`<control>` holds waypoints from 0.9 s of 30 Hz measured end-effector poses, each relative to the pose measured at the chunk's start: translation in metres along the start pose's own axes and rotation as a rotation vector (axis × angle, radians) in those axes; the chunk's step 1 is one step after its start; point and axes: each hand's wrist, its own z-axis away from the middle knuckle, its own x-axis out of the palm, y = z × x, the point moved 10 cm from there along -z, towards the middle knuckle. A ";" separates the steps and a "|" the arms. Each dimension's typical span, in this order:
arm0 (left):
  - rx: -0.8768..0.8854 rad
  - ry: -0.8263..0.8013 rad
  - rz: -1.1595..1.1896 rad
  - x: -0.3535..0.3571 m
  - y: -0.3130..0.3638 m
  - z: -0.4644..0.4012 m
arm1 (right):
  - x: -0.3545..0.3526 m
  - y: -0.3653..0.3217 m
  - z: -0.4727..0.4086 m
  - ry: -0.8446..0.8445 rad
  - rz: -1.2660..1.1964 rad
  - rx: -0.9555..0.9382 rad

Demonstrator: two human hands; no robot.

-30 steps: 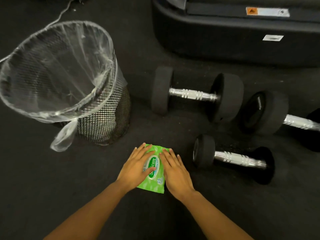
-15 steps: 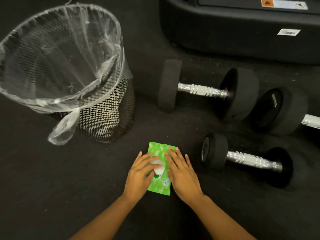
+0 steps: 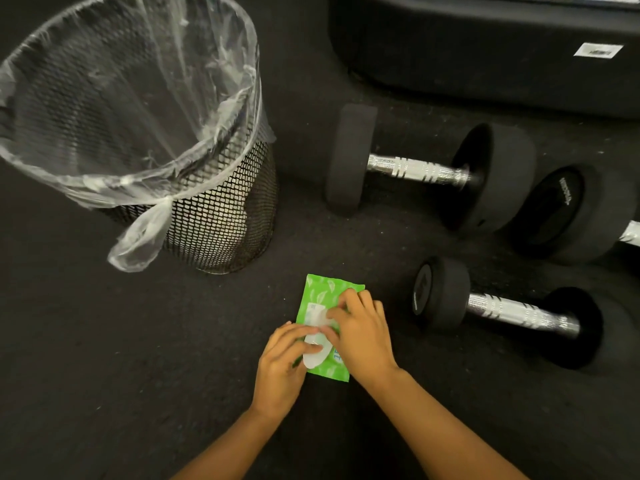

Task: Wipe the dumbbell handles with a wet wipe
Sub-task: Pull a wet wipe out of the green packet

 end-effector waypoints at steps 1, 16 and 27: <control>0.002 -0.005 -0.006 0.001 -0.001 0.000 | 0.002 -0.002 -0.003 -0.027 0.032 0.012; -0.043 -0.004 -0.037 0.002 -0.007 0.001 | 0.013 0.002 -0.032 -0.372 -0.352 0.055; -0.102 -0.028 -0.065 0.002 -0.005 -0.001 | 0.007 -0.001 -0.023 -0.270 -0.305 0.085</control>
